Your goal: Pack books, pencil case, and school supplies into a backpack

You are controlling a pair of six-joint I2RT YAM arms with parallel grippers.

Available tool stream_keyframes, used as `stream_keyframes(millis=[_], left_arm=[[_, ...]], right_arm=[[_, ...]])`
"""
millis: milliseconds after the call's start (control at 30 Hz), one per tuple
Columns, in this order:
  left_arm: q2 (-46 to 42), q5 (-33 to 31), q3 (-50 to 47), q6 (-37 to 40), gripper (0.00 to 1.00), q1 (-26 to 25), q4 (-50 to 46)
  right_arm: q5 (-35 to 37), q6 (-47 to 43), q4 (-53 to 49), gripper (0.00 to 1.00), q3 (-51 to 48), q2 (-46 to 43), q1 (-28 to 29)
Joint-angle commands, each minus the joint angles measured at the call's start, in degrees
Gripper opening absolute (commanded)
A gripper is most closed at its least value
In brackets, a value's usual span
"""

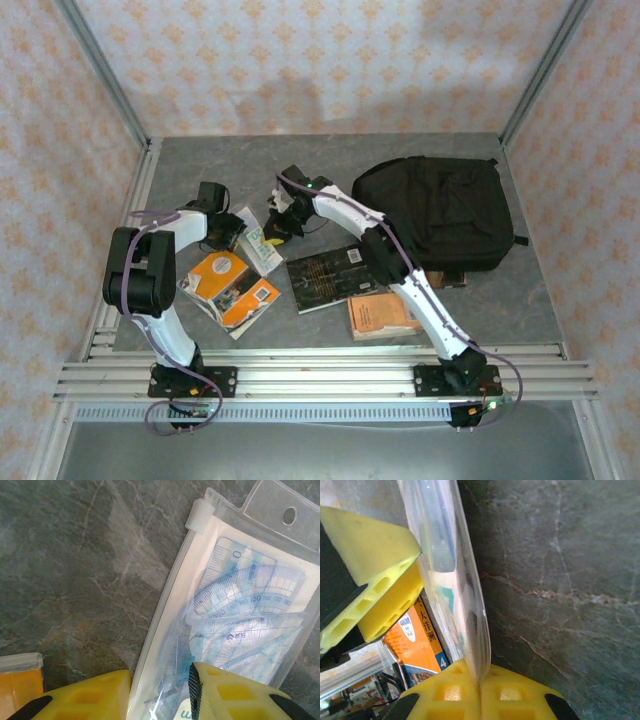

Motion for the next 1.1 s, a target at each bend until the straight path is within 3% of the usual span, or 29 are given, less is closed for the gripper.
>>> stream_keyframes(millis=[0,300,433,500,667,867,1067], left_arm=[[-1.71,3.95,0.65,0.0,0.42,-1.03,0.9],[-12.41,7.21,4.13,4.14,0.71,-1.02,-3.51],[-15.56,10.17,9.03,12.01,0.77,-1.1,-8.79],[-17.64,10.44,9.91,14.15,0.78,-1.12,-10.85],[-24.81,13.28,1.85,5.09,0.82,-3.67,-0.45],[-30.72,9.8,-3.6,-7.88,0.85,-11.86,12.09],[-33.28,3.67,-4.55,-14.37,0.88,-16.34,15.46]], right_arm=[[5.01,0.35,0.44,0.0,-0.46,-3.6,-0.1],[10.29,-4.1,-0.72,0.0,-9.58,-19.82,-3.87],[10.81,-9.94,-2.13,0.0,-16.79,-27.4,-5.84],[10.92,-8.05,-0.09,0.0,-21.38,-30.62,-7.19],[16.16,7.54,14.54,0.0,-32.68,-40.3,-7.86],[36.76,41.01,44.7,0.0,-55.05,-55.53,-6.83],[44.13,49.15,54.32,0.0,-61.41,-60.74,-4.56]])
